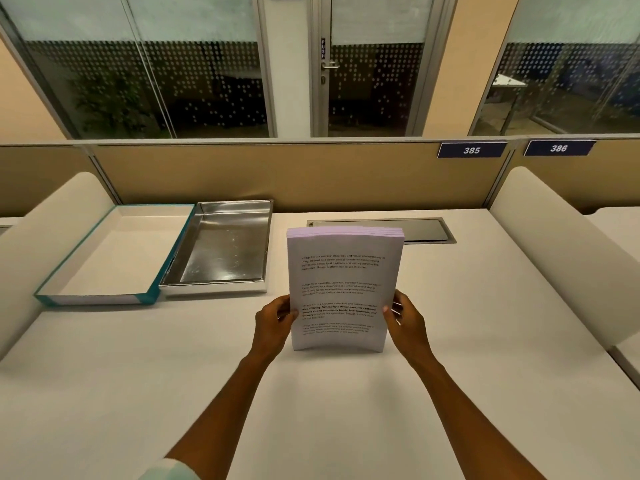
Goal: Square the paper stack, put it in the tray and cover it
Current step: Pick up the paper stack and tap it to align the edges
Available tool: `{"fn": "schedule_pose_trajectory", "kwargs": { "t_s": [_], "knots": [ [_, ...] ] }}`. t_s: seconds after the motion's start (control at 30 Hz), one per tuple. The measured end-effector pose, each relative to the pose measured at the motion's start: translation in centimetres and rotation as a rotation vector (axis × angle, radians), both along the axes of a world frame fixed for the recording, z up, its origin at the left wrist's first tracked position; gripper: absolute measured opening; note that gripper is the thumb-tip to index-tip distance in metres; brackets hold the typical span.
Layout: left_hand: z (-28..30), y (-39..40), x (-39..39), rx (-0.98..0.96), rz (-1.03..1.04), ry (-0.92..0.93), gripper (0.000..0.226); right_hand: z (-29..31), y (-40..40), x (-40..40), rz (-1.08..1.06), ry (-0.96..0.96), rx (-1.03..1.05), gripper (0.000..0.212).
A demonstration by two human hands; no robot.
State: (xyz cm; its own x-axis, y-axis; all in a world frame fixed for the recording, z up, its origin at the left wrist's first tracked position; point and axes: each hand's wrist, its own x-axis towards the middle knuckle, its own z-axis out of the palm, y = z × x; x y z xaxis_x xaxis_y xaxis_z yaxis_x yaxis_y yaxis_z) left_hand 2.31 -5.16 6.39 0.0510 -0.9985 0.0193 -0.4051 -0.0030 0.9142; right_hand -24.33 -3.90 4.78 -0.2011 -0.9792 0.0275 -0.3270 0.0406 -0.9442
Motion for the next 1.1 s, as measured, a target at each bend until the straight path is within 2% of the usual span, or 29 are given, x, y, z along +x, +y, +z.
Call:
{"fn": "schedule_pose_trajectory", "kwargs": {
  "t_s": [0.33,0.7,0.77,0.93,1.1],
  "knots": [
    [-0.5,-0.5,-0.5,-0.05,0.06,0.017,0.023,0.4,-1.2,-0.7,-0.02,-0.021,-0.01,0.027],
    [-1.0,0.9,0.3,-0.019,-0.041,0.144,0.022,0.3,1.0,-0.1,-0.055,-0.071,-0.074,0.023],
    [-0.4,1.1,0.0,-0.025,-0.018,0.221,0.017,0.7,1.2,0.4,-0.07,-0.083,-0.103,0.024],
    [4.0,1.3,-2.9,-0.119,-0.007,0.417,0.033,3.5,0.8,2.8,-0.058,-0.129,-0.196,0.037],
    [6.7,0.8,-4.2,-0.2,0.124,0.485,0.021,6.9,-0.4,4.5,-0.163,-0.198,-0.289,0.047]
  ]
}}
